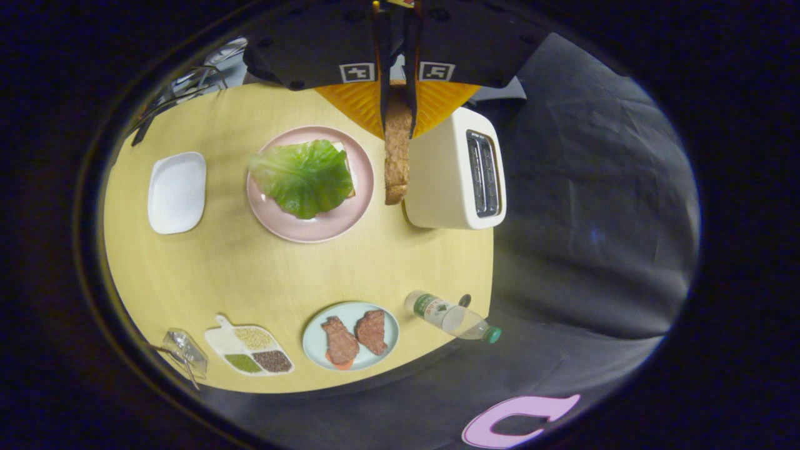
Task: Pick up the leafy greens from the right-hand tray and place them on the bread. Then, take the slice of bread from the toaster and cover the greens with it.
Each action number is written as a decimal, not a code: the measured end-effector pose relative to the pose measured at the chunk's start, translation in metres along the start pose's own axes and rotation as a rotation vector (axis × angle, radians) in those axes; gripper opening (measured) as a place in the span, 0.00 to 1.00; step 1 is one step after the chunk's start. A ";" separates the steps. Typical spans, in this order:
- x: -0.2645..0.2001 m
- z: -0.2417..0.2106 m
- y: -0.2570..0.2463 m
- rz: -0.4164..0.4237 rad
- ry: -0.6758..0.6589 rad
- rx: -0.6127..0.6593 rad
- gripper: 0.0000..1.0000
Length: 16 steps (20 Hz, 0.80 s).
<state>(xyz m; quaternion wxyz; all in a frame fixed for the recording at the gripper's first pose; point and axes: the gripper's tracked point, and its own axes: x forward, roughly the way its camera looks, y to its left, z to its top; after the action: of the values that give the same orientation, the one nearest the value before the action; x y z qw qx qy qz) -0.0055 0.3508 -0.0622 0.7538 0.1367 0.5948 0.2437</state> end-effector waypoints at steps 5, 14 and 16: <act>0.030 0.007 -0.039 0.029 -0.013 -0.060 0.11; 0.072 0.002 -0.090 -0.020 0.034 -0.107 0.11; 0.075 0.004 -0.097 -0.035 0.036 -0.131 0.11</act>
<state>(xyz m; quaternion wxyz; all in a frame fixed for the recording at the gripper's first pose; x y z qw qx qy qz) 0.0310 0.3090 -0.1717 0.7544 0.0722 0.5934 0.2712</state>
